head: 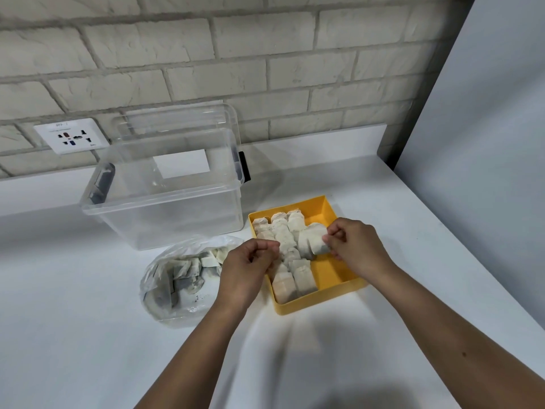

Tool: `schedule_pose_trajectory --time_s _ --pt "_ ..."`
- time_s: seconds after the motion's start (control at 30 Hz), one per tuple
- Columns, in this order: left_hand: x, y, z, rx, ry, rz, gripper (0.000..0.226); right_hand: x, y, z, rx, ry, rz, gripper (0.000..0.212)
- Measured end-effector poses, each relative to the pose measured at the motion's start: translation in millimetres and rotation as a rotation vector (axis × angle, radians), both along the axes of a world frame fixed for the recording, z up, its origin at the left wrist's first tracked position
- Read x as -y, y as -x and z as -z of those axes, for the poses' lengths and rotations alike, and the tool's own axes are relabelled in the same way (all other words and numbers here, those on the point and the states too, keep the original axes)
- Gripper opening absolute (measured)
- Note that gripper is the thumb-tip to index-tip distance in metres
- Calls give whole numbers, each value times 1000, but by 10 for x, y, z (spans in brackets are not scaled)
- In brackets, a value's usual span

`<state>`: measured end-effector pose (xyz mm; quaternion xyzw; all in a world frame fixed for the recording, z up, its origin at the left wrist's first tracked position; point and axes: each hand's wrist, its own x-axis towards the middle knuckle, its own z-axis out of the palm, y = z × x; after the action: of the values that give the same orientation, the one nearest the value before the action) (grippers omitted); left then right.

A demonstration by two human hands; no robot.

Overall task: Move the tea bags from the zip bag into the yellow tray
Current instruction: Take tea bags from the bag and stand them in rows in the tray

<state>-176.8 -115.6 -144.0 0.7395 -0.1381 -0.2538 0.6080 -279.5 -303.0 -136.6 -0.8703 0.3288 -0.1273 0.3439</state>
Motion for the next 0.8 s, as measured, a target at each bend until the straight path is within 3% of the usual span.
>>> schedule_pose_trajectory --time_s 0.43,0.57,0.7,0.8 --pt "22 -74 47 95 -72 24 11 -21 -264 260 -269 -48 -13 16" --pt "37 -93 57 118 -97 35 10 -33 -328 297 -245 -58 47 26" --pt "45 -120 74 131 -118 45 9 -19 -362 308 -197 -125 27 13" --pt "59 -140 74 135 -125 50 9 48 -394 334 -155 -89 28 15"
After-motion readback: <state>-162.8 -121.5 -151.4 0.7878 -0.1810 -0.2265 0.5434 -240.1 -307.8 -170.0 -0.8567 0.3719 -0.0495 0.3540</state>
